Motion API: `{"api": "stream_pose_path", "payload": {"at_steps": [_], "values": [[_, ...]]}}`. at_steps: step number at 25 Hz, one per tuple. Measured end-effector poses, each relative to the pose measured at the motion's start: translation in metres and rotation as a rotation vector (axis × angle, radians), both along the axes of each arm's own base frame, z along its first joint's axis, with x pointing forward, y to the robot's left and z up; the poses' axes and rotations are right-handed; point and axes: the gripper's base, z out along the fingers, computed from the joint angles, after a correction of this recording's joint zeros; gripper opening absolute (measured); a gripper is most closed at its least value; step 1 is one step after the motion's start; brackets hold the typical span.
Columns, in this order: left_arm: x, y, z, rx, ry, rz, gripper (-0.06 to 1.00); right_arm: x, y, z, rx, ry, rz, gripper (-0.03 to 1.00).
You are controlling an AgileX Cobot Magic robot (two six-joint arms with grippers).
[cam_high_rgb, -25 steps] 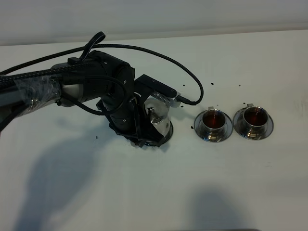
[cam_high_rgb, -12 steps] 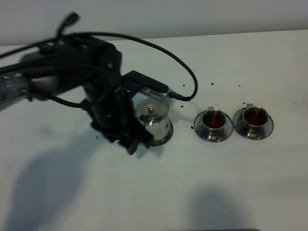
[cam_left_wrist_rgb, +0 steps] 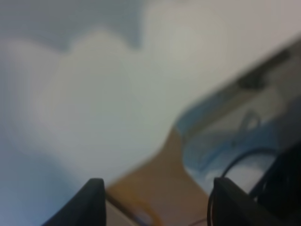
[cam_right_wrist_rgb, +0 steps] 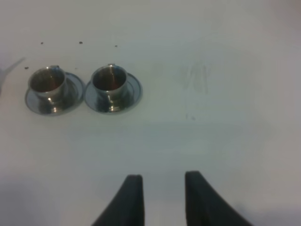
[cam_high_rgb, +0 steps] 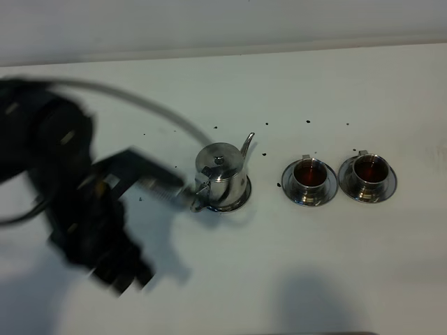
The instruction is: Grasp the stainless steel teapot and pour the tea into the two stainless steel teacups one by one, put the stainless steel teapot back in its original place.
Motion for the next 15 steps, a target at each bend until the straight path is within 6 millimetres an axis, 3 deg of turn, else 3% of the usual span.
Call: {"api": "stream_pose_path", "payload": {"at_steps": [8,15], "values": [[-0.075,0.052,0.001,-0.055,-0.093,0.036,0.53,0.0,0.0,0.0,0.0,0.0,0.0,0.21],[-0.098,0.07,-0.004,-0.116,-0.21,0.033,0.53,0.0,0.0,0.0,0.001,0.0,0.0,0.21]]}}
